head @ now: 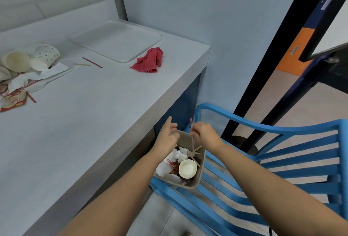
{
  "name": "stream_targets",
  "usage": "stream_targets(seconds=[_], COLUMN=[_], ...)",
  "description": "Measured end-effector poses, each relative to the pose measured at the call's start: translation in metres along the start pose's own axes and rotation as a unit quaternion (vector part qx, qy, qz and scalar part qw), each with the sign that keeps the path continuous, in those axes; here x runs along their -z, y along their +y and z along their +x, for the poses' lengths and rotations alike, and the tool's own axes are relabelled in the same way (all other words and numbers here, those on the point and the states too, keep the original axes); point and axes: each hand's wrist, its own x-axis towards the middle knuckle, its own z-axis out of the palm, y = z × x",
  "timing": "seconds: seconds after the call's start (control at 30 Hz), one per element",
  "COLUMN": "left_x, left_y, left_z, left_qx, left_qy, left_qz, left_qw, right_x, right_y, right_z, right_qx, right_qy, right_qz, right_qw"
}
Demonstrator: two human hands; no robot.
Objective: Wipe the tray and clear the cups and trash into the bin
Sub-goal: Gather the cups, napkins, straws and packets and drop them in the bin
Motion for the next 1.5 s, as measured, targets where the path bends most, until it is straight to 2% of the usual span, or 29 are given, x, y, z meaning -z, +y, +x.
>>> stream_targets(seconds=[0.27, 0.47, 0.57, 0.73, 0.83, 0.93, 1.17, 1.5], left_x=[0.01, 0.026, 0.037, 0.07, 0.105, 0.145, 0.258, 0.423], left_y=[-0.001, 0.006, 0.014, 0.031, 0.04, 0.039, 0.002, -0.088], left_z=[0.0, -0.003, -0.007, -0.023, -0.032, -0.042, -0.081, -0.149], left_qx=[-0.031, -0.078, -0.111, -0.177, -0.207, -0.217, -0.169, -0.023], left_qy=[0.031, 0.062, 0.098, 0.174, 0.252, 0.315, 0.419, 0.499], left_qz=[0.01, 0.015, -0.003, -0.019, 0.015, 0.049, 0.072, 0.135], left_qw=[0.999, 0.995, 0.989, 0.968, 0.945, 0.923, 0.889, 0.856], right_x=[-0.028, -0.017, -0.004, 0.028, 0.047, 0.052, 0.009, -0.072], right_y=[0.026, 0.009, -0.021, -0.101, -0.157, -0.209, -0.316, -0.449], right_z=[-0.01, 0.0, 0.015, 0.036, 0.04, 0.04, 0.054, 0.062], right_qx=[-0.058, -0.069, -0.05, 0.034, 0.079, 0.117, 0.222, 0.329], right_qy=[-0.082, -0.15, -0.149, -0.224, -0.265, -0.27, -0.2, -0.195], right_qz=[-0.062, -0.128, -0.142, -0.156, -0.153, -0.174, -0.19, -0.151], right_qw=[0.993, 0.978, 0.977, 0.962, 0.949, 0.94, 0.935, 0.912])
